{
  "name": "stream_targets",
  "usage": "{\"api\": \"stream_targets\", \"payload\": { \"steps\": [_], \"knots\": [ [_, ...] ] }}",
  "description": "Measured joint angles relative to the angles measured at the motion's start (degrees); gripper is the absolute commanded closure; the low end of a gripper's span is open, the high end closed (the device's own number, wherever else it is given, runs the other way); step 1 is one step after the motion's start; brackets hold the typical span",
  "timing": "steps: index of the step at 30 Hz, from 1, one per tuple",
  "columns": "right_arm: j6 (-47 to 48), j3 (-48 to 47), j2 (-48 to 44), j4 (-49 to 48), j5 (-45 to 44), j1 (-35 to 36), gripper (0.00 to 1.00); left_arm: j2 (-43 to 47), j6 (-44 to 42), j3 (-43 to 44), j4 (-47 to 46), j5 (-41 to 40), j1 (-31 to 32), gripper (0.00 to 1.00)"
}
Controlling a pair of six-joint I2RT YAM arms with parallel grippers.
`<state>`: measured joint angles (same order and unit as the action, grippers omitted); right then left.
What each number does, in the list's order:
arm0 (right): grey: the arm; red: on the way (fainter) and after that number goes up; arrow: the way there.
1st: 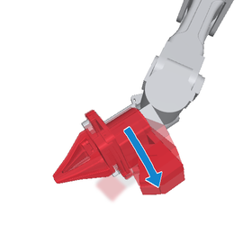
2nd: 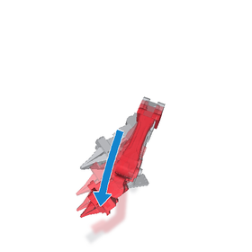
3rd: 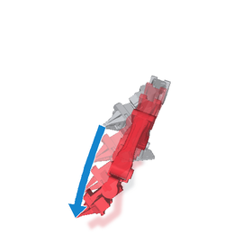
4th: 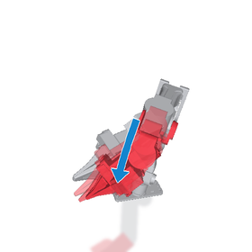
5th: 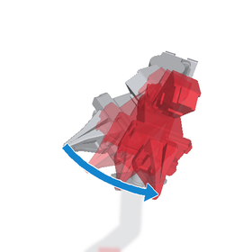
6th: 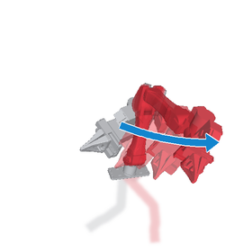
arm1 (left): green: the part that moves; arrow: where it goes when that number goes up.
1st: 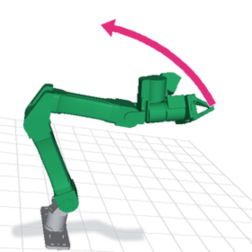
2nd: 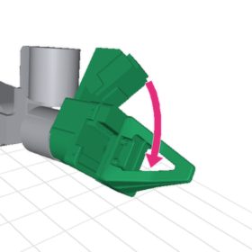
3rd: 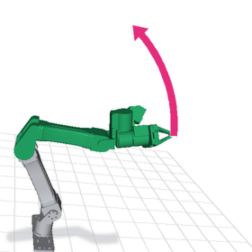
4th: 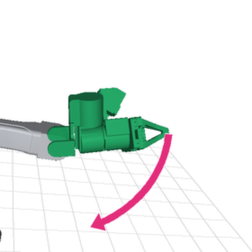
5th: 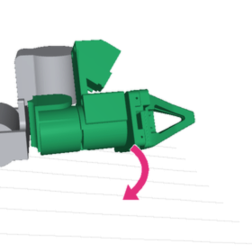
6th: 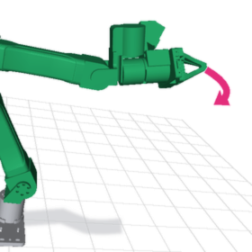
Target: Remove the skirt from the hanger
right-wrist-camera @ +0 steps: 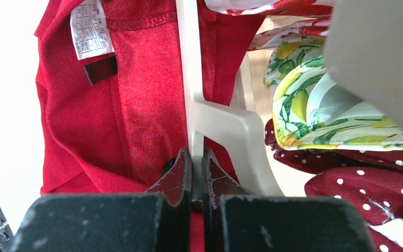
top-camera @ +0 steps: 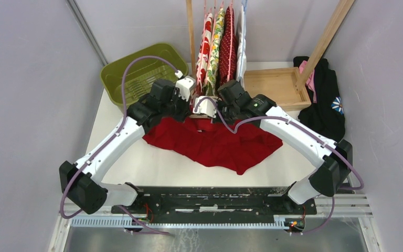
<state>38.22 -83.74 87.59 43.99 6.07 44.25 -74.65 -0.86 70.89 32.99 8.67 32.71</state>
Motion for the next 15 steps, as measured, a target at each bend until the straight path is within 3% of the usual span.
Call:
{"api": "stream_targets", "payload": {
  "steps": [15],
  "knots": [
    [0.2, 0.5, -0.8, 0.6, -1.0, 0.1, 0.99, -0.9, -0.1, 0.9, 3.6, -5.9, 0.0, 0.97]
  ]
}}
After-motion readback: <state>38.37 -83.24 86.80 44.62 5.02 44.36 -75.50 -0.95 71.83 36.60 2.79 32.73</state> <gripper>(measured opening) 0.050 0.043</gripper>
